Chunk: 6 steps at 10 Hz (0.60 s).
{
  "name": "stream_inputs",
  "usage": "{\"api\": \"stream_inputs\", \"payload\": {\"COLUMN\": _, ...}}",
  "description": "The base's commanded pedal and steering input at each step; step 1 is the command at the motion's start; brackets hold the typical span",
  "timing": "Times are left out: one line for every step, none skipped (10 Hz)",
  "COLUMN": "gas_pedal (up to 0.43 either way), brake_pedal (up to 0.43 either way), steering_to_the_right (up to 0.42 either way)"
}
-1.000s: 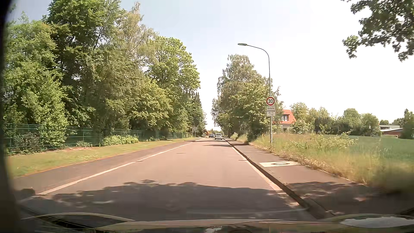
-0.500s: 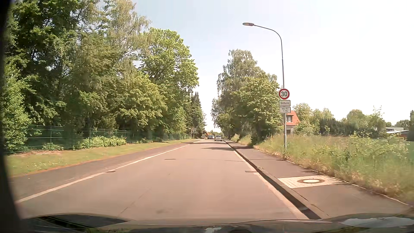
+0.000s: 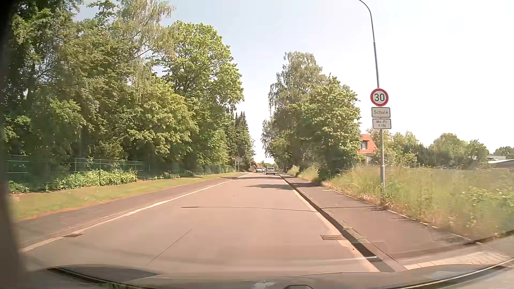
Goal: Follow the waypoints while adhering to traffic rules and regulations
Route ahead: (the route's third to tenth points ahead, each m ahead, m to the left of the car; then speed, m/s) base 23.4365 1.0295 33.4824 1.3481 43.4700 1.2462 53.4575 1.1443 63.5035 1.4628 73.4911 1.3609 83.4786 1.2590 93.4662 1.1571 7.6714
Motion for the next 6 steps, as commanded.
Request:
{"api": "stream_inputs", "payload": {"gas_pedal": 0.118, "brake_pedal": 0.000, "steering_to_the_right": -0.001}}
{"api": "stream_inputs", "payload": {"gas_pedal": 0.118, "brake_pedal": 0.000, "steering_to_the_right": -0.001}}
{"api": "stream_inputs", "payload": {"gas_pedal": 0.118, "brake_pedal": 0.000, "steering_to_the_right": -0.001}}
{"api": "stream_inputs", "payload": {"gas_pedal": 0.130, "brake_pedal": 0.000, "steering_to_the_right": -0.001}}
{"api": "stream_inputs", "payload": {"gas_pedal": 0.138, "brake_pedal": 0.000, "steering_to_the_right": -0.001}}
{"api": "stream_inputs", "payload": {"gas_pedal": 0.138, "brake_pedal": 0.000, "steering_to_the_right": -0.001}}
